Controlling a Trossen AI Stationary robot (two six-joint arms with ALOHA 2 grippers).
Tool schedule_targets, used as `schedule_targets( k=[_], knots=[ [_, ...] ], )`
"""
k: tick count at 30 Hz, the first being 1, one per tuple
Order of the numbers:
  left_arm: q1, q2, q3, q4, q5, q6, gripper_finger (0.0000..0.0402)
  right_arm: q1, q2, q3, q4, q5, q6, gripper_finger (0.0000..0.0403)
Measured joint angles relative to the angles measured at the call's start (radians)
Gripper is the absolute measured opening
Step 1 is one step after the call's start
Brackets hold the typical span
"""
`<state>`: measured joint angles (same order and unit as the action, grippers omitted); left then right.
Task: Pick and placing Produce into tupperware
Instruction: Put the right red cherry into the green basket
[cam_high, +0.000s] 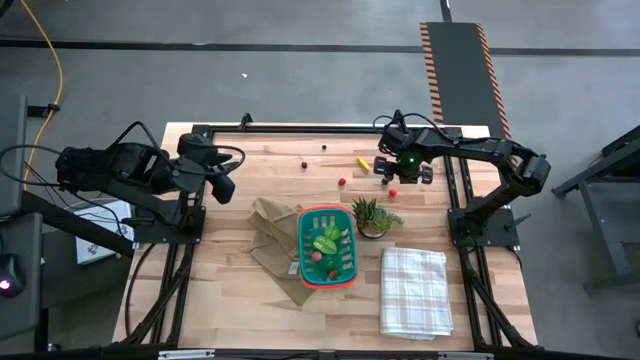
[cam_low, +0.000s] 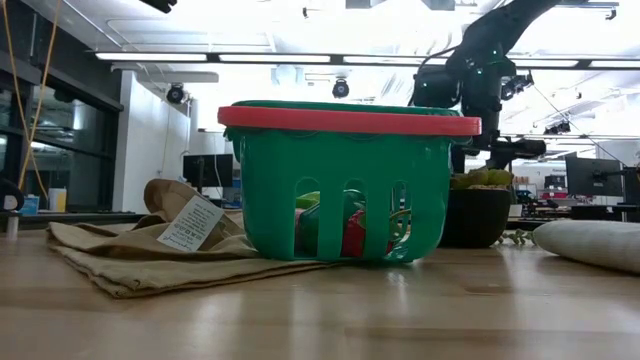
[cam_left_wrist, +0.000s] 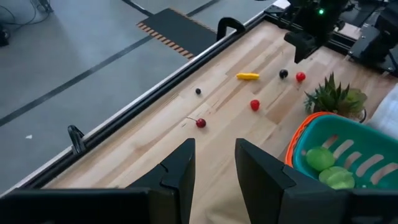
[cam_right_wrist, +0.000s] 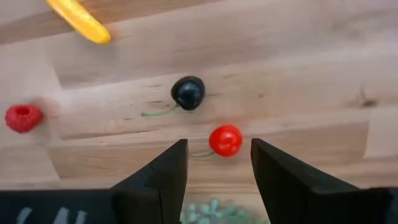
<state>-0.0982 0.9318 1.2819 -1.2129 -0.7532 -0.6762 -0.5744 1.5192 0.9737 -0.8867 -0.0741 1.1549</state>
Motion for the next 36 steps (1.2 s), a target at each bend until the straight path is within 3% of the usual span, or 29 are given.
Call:
schedule_targets(
  k=[8,15,36],
  knots=[
    [0.0,0.0,0.0,0.0,0.0,0.007,0.0101,0.041,0.0,0.0,-0.025,0.025,0.205,0.0167],
    [0.0,0.0,0.0,-0.012,0.001,0.103,0.0101,0.067,0.0,-0.033,-0.001,0.024,0.304,0.0167],
    [0.0,0.0,0.0,-0.016,0.001,0.13,0.0101,0.026,0.0,-0.145,0.154,-0.033,0.34,0.0167]
  ],
)
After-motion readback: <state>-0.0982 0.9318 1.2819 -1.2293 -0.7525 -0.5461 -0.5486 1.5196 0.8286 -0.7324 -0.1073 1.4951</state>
